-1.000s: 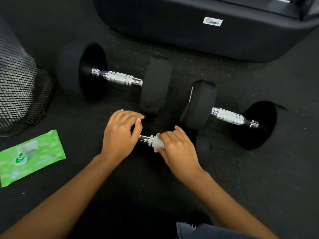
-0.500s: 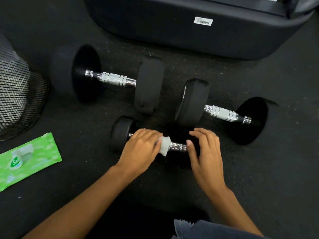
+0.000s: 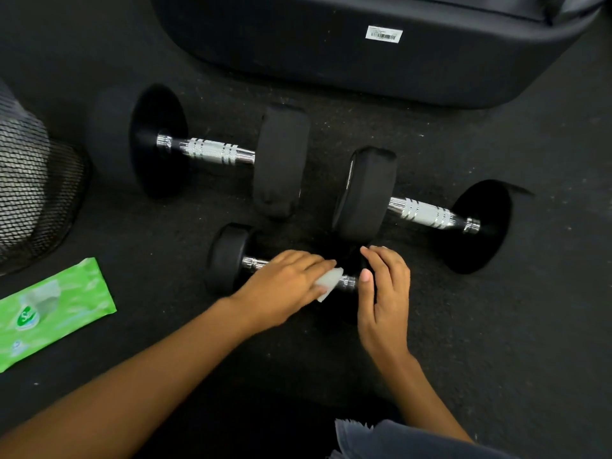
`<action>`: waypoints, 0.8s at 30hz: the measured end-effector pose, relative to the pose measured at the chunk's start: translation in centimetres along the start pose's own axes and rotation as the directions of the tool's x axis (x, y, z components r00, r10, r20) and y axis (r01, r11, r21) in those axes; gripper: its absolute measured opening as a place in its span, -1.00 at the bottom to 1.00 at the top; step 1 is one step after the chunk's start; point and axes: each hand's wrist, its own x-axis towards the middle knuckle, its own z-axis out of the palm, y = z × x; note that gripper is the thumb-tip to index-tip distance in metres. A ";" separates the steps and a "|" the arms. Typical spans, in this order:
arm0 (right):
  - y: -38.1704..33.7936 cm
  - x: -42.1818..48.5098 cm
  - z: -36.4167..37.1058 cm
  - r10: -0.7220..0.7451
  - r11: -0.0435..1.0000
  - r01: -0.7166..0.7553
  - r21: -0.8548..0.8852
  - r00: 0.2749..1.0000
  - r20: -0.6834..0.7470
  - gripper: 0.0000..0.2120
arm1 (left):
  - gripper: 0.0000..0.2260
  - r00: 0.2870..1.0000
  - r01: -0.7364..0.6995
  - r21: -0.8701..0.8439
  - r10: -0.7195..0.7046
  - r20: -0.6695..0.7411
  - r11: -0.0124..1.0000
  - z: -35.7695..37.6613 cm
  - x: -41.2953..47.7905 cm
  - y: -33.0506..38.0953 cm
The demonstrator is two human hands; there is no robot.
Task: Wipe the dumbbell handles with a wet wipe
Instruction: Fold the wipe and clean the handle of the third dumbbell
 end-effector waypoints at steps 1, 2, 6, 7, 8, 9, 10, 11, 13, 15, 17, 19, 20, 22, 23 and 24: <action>0.1 0.0 0.0 -0.014 1.000 0.014 0.000 1.000 -0.003 -0.60 | -0.61 0.999 -0.029 -0.022 0.030 0.041 0.999 -0.8 0.2 -0.6; 0.2 -0.1 0.1 -0.026 1.000 0.026 -0.003 1.000 -0.006 -0.61 | -0.62 0.996 -0.035 -0.056 0.039 0.076 0.998 -1.4 0.4 -1.2; 0.5 -0.1 0.4 -0.039 0.999 0.040 0.024 0.998 -0.052 -0.64 | -0.63 0.987 0.062 -0.157 -0.036 0.159 0.986 -2.3 0.4 -1.9; 0.5 -0.1 0.5 -0.038 0.999 0.040 0.034 0.997 -0.067 -0.64 | -0.62 0.985 0.077 -0.168 -0.049 0.164 0.983 -2.1 0.2 -1.8; 0.5 0.0 0.7 -0.037 0.998 0.040 0.043 0.996 -0.081 -0.64 | -0.60 0.986 0.081 -0.172 -0.053 0.161 0.982 -1.9 0.2 -1.6; 0.5 0.0 0.8 -0.035 0.998 0.039 0.050 0.995 -0.091 -0.64 | -0.58 0.987 0.077 -0.170 -0.051 0.151 0.982 -1.5 0.2 -1.2; 0.5 0.1 0.9 -0.034 0.998 0.040 0.056 0.995 -0.097 -0.65 | -0.57 0.990 0.069 -0.160 -0.048 0.131 0.985 -1.1 0.3 -0.9; 0.5 0.1 1.0 -0.037 0.997 0.044 0.062 0.994 -0.103 -0.65 | -0.56 0.992 0.067 -0.148 -0.050 0.112 0.987 -0.7 0.5 -0.6; 0.6 0.1 1.1 -0.043 0.996 0.051 0.068 0.993 -0.109 -0.64 | -0.56 0.995 0.069 -0.114 -0.060 0.083 0.991 -0.2 0.8 -0.1; 0.7 0.1 1.1 -0.047 0.996 0.055 0.072 0.993 -0.113 -0.65 | -0.55 0.999 0.033 -0.107 -0.028 0.044 0.994 0.2 0.8 0.3; 0.8 0.1 1.0 -0.053 0.996 0.060 0.067 0.993 -0.108 -0.64 | -0.54 1.000 -0.006 -0.120 0.007 0.012 0.993 0.7 0.7 0.5; 0.8 0.0 0.9 -0.059 0.996 0.066 0.064 0.994 -0.096 -0.62 | -0.56 1.000 -0.029 -0.108 0.029 0.000 0.994 0.8 0.6 0.3; 0.8 -0.1 0.8 -0.062 0.996 0.068 0.063 0.994 -0.093 -0.61 | -0.56 0.999 -0.045 -0.088 0.043 -0.019 0.995 0.7 0.6 0.0; 0.8 -0.1 0.8 -0.060 0.996 0.066 0.061 0.993 -0.097 -0.61 | -0.53 0.999 -0.050 -0.069 0.051 0.012 0.996 0.2 0.8 -0.6; 0.8 -0.1 0.9 -0.058 0.996 0.064 0.061 0.993 -0.103 -0.62 | -0.51 0.999 -0.029 -0.078 0.032 0.039 0.997 -0.1 0.9 -0.8; 0.7 -0.1 0.9 -0.055 0.996 0.062 0.062 0.992 -0.110 -0.63 | -0.52 0.998 0.006 -0.079 -0.001 0.066 0.997 -0.3 1.1 -0.9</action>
